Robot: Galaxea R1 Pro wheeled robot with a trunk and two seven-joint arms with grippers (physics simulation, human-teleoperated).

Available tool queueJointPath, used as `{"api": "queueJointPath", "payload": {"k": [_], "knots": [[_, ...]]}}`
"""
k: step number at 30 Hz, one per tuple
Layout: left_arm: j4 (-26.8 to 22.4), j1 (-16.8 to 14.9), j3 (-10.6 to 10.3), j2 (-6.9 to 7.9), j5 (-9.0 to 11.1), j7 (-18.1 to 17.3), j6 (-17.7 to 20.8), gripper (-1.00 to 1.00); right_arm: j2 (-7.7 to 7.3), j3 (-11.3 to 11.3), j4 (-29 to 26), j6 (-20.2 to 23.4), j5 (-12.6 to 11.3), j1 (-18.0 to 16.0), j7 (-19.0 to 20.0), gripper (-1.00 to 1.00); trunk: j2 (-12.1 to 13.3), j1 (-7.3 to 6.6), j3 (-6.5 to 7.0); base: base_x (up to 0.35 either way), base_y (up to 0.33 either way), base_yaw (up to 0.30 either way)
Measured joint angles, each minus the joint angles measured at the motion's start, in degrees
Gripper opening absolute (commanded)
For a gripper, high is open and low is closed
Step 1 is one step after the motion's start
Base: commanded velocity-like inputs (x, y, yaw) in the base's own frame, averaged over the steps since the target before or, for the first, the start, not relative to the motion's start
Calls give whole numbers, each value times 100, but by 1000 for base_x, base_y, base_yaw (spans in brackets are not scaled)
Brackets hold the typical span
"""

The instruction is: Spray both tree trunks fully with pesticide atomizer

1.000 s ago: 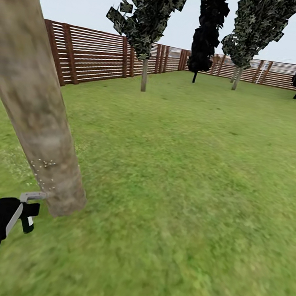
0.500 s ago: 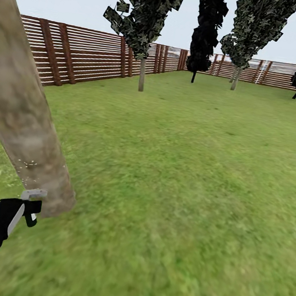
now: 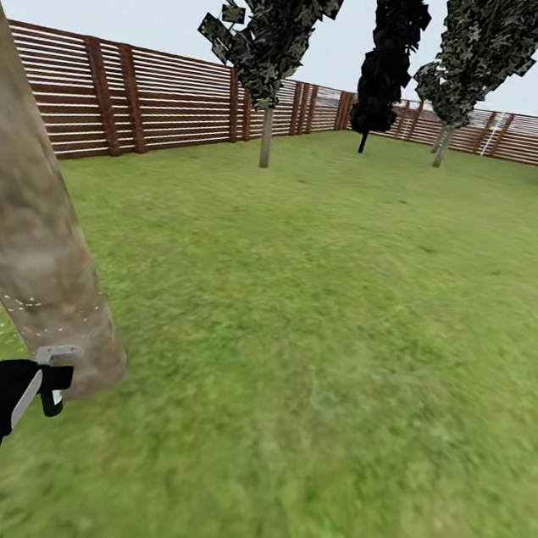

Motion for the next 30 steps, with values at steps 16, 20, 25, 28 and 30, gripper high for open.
{"api": "queueJointPath", "payload": {"k": [16, 20, 25, 28, 30], "knots": [[50, -2, -37, -38, -17, 45, -14, -100, 0, 0, -1, -1, 0, 1, 0, 100, 0, 1, 0, -14, -276, 233], [50, -2, -33, -45, -22, 55, -19, -100, 0, -6, -1, -1, 0, 1, 0, 100, 0, 1, 0, 0, -276, 2], [50, -2, -7, -45, -20, 60, -28, -100, 0, -9, -1, -1, 0, 1, 0, 100, 0, 1, 0, 9, -276, 0], [50, -2, 8, -35, -19, 63, -28, -100, 0, -7, -1, -1, 0, 1, 0, 100, 0, 0, 0, 78, -276, 5], [50, -1, 11, -29, -13, 65, -28, -100, 0, -7, -1, -1, 0, 1, 0, 100, 0, 0, 0, 89, -276, 143]]}}
